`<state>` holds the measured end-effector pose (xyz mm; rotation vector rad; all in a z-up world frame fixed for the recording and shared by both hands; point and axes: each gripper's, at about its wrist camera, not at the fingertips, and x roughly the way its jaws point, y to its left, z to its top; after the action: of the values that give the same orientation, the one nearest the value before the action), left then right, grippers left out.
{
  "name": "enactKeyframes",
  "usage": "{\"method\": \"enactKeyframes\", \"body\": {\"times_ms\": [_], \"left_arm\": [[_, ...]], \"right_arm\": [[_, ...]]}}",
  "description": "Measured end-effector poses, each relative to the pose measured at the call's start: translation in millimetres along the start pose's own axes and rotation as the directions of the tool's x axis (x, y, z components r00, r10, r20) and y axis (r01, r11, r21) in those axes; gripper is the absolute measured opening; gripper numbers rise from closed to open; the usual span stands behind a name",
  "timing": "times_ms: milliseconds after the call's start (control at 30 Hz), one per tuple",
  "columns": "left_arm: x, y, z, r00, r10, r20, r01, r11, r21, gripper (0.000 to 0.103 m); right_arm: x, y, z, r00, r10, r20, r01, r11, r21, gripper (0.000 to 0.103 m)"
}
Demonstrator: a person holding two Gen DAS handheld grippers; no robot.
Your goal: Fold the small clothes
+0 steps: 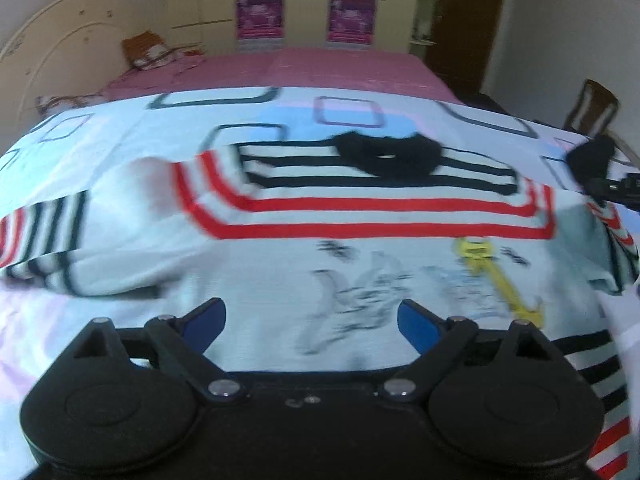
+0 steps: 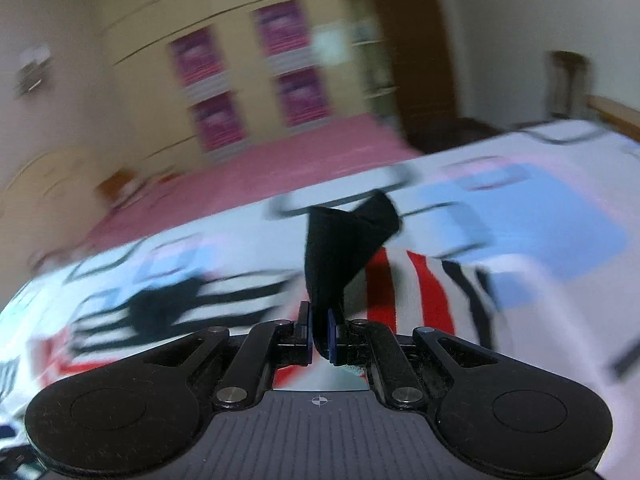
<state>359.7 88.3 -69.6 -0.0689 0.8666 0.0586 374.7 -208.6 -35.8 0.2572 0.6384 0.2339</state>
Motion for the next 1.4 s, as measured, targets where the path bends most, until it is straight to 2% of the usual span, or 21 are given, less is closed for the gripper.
{"method": "enactKeyframes", "body": {"times_ms": [133,200,267,400,433,467,500,533,567,600,667,700,800,933,1100,1133,1167,1200,1233,1300,1400], "left_arm": [[-7,38,-5,1.000,0.011,-0.004,-0.011,0.999,-0.032,0.080],[-10,54,-7,1.000,-0.006,-0.007,0.006,0.999,-0.046,0.076],[-13,63,-9,1.000,-0.012,-0.002,0.012,0.998,-0.057,0.076],[-17,66,-7,0.999,-0.037,0.026,0.039,0.997,-0.069,0.081],[-16,65,-5,0.998,-0.048,0.031,0.050,0.996,-0.071,0.082],[-16,64,-4,0.998,-0.059,0.038,0.061,0.995,-0.074,0.083],[-14,61,-1,0.997,-0.070,0.045,0.074,0.994,-0.077,0.083],[-11,58,1,0.995,-0.088,0.051,0.092,0.993,-0.078,0.083],[-7,53,3,0.992,-0.110,0.054,0.114,0.990,-0.079,0.082],[-2,48,6,0.990,-0.134,0.051,0.138,0.987,-0.081,0.081],[13,37,9,0.981,-0.192,0.034,0.194,0.977,-0.089,0.073],[23,29,12,0.975,-0.222,0.016,0.223,0.970,-0.098,0.070],[49,15,17,0.957,-0.290,-0.011,0.286,0.949,-0.134,0.050],[75,5,25,0.938,-0.348,-0.004,0.339,0.917,-0.208,0.050],[97,-2,33,0.935,-0.353,-0.032,0.333,0.907,-0.258,0.046],[100,-4,35,0.935,-0.352,-0.034,0.332,0.908,-0.253,0.038],[103,-6,38,0.938,-0.345,-0.038,0.327,0.914,-0.242,0.017],[105,-8,40,0.937,-0.348,-0.039,0.330,0.915,-0.232,0.008],[105,-9,43,0.934,-0.355,-0.033,0.339,0.914,-0.222,0.008],[89,-15,50,0.940,-0.338,0.047,0.341,0.928,-0.152,0.008],[52,-6,57,0.934,-0.294,0.204,0.320,0.942,-0.104,0.008]], "right_arm": [[41,85,-22,0.993,0.094,-0.070,-0.101,0.989,-0.107,0.006],[55,114,-38,0.985,0.130,-0.115,-0.145,0.979,-0.144,0.006],[74,140,-53,0.977,0.135,-0.165,-0.166,0.967,-0.192,0.006],[106,154,-72,0.964,0.112,-0.239,-0.168,0.959,-0.228,0.007],[109,154,-77,0.964,0.103,-0.244,-0.163,0.957,-0.238,0.012],[109,155,-82,0.965,0.089,-0.246,-0.155,0.951,-0.267,0.037],[109,154,-80,0.968,0.092,-0.234,-0.161,0.942,-0.294,0.073],[101,155,-80,0.976,0.109,-0.190,-0.166,0.934,-0.317,0.079],[89,151,-81,0.978,0.125,-0.166,-0.174,0.927,-0.332,0.079],[84,146,-80,0.980,0.106,-0.167,-0.158,0.927,-0.341,0.079],[71,124,-78,0.981,0.098,-0.168,-0.146,0.942,-0.303,0.075],[65,111,-77,0.981,0.088,-0.175,-0.134,0.952,-0.275,0.063],[44,62,-76,0.983,-0.002,-0.181,-0.032,0.982,-0.188,0.041],[28,-5,-69,0.978,-0.125,-0.165,0.118,0.992,-0.053,0.038],[32,-43,-59,0.977,-0.135,-0.163,0.139,0.990,0.018,0.038],[37,-46,-57,0.977,-0.137,-0.164,0.142,0.990,0.022,0.038],[40,-47,-57,0.976,-0.136,-0.169,0.142,0.990,0.026,0.038],[44,-49,-58,0.975,-0.137,-0.177,0.144,0.989,0.028,0.038],[48,-48,-59,0.972,-0.144,-0.186,0.151,0.988,0.025,0.038],[48,-47,-60,0.972,-0.153,-0.181,0.157,0.988,0.007,0.038],[52,-46,-62,0.971,-0.154,-0.181,0.157,0.988,0.002,0.038]]}}
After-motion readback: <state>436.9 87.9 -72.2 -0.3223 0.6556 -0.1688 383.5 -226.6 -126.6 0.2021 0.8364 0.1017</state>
